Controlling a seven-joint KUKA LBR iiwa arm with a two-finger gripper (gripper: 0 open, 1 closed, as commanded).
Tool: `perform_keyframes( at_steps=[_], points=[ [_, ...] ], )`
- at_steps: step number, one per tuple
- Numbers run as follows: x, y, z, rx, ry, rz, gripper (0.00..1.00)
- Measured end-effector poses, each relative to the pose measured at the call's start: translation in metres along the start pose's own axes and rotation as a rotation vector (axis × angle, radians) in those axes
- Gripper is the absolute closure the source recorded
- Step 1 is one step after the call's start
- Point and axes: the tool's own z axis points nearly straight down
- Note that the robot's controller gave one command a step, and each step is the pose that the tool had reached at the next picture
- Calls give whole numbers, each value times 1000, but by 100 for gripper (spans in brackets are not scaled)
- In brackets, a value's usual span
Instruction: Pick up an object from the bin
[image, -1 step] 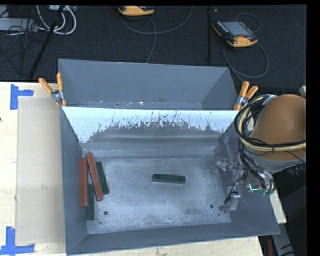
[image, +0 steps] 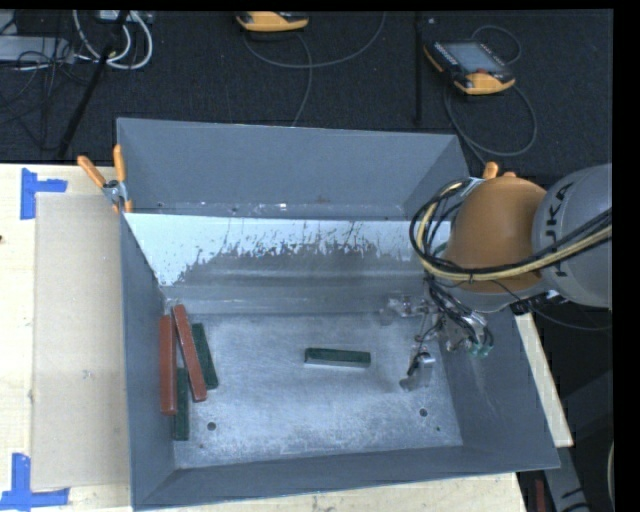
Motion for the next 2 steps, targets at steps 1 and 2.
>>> perform_keyframes(
  at_steps=[1, 2],
  points=[
    [-26, 58, 37, -2, -1, -96, 0],
    [-26, 55, 35, 1, -3, -94, 100]
  ],
)
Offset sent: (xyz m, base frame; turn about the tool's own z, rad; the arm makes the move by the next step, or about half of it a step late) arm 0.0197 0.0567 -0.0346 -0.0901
